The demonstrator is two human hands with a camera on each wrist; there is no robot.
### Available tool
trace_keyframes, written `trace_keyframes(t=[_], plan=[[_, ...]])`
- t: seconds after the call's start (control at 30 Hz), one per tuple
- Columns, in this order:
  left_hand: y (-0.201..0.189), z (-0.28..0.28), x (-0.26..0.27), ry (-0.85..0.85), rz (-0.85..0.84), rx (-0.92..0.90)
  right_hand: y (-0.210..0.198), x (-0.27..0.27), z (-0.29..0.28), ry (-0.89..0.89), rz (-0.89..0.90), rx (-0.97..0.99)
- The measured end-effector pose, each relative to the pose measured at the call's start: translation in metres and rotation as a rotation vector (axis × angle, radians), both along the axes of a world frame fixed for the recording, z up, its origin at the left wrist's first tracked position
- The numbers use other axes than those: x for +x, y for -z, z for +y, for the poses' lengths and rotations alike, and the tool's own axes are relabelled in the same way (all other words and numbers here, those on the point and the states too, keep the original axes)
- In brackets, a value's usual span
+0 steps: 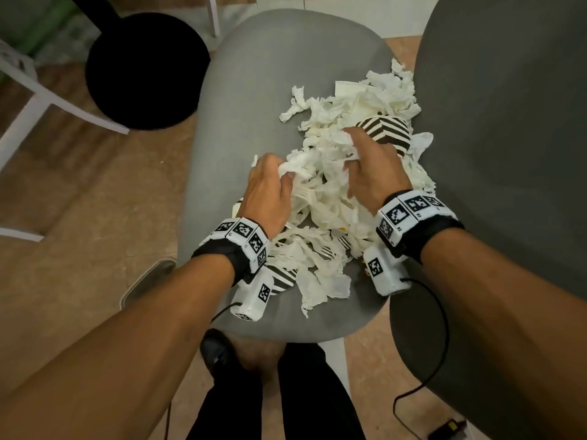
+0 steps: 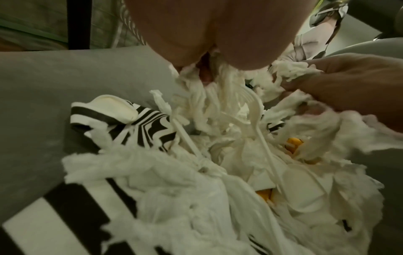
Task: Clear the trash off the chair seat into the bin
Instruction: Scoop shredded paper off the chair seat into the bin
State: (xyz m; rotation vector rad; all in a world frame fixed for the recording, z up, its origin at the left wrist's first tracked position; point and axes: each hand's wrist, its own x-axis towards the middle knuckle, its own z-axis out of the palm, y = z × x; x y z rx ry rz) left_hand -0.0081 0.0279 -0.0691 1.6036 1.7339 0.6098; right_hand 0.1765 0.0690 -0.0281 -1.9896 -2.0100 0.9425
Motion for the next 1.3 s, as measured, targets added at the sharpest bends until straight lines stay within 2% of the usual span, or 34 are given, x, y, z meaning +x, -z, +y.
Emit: trace_keyframes(t=[0.07, 0.17, 0.23, 0.4, 0.5, 0.67, 0.83, 0.97, 1.07, 1.17, 1.3], plan=[[-0.002, -0.005, -0.002, -0.039, -0.034, 0.011, -0.001, -0.004, -0.004, -0.010, -0.071, 0.049], [-0.005, -0.014, -0.010, -0.057, -0.019, 0.031, -0.004, -0.015, -0.010, 0.023, -0.053, 0.078], [-0.007, -0.019, -0.017, -0.080, 0.012, 0.005, -0.007, -0.024, -0.015, -0.016, -0.057, 0.132], [-0.013, -0.030, -0.036, -0.206, -0.022, -0.044, -0.002, -0.040, -0.020, -0.012, -0.039, 0.004], [-0.013, -0.037, -0.048, -0.262, -0.048, -0.038, 0.001, -0.052, -0.027, -0.057, -0.011, -0.015], [-0.011, -0.050, -0.068, -0.380, -0.125, -0.008, -0.004, -0.082, -0.040, 0.008, -0.031, -0.015], [-0.017, -0.054, -0.084, -0.610, -0.213, -0.123, -0.013, -0.116, -0.044, -0.066, -0.061, -0.076], [-0.018, -0.071, -0.107, -0.676, -0.269, -0.174, -0.010, -0.151, -0.058, -0.212, -0.122, -0.064], [-0.013, -0.092, -0.137, -0.750, -0.301, -0.214, -0.004, -0.183, -0.073, -0.225, -0.037, -0.068], [-0.004, -0.121, -0.174, -0.847, -0.291, -0.214, -0.001, -0.231, -0.095, -0.225, 0.126, -0.119], [0.019, -0.174, -0.227, -0.948, -0.253, -0.294, 0.017, -0.299, -0.132, -0.211, 0.212, -0.399]])
